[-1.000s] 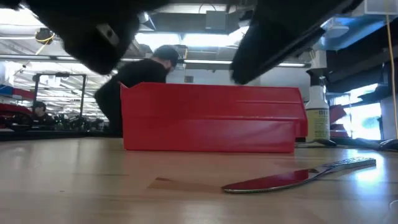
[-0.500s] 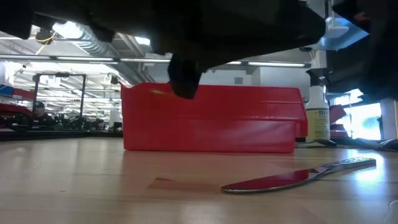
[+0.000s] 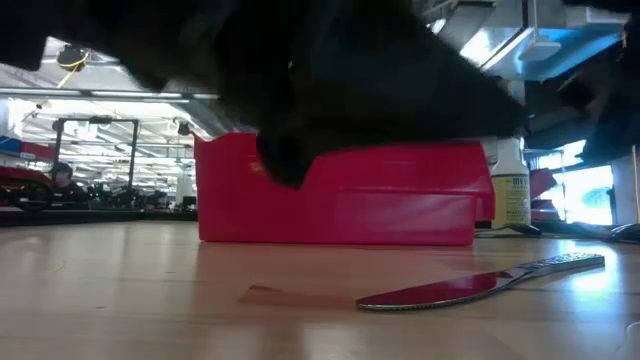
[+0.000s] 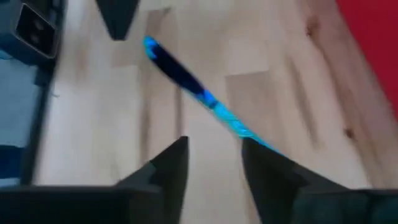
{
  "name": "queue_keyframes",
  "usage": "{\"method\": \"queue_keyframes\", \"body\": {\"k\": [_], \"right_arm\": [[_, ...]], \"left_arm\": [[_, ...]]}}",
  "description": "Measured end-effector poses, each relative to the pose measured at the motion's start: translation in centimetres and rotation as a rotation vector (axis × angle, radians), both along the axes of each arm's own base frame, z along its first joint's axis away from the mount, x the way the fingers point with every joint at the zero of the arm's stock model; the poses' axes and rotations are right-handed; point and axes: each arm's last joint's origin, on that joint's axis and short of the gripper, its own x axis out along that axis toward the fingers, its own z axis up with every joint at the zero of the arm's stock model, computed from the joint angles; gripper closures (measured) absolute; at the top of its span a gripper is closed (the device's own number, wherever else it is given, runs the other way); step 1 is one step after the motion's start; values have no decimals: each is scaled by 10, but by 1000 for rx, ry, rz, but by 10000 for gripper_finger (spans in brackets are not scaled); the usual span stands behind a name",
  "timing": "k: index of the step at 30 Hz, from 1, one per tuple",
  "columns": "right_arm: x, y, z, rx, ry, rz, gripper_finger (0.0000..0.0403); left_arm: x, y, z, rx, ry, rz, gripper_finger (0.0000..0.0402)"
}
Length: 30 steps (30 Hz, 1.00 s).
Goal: Sort silverware
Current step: Put the purple table knife into the bottom red bin
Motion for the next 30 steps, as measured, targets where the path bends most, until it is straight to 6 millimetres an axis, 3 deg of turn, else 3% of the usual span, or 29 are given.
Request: {"method": "queue_keyframes", "body": {"k": [6,10,30], "right_arm": [[-14,-19,-14,-144,17,49,147],[-12,-23,-16,-128,40,36,120],[-10,-20,-14,-79,15,15,173]], "left_arm": [[-4,-1,-7,8,66,9,401],[-7,1,-14,17,139,23,401],[-10,5,-25,-3,257,8,401]]}}
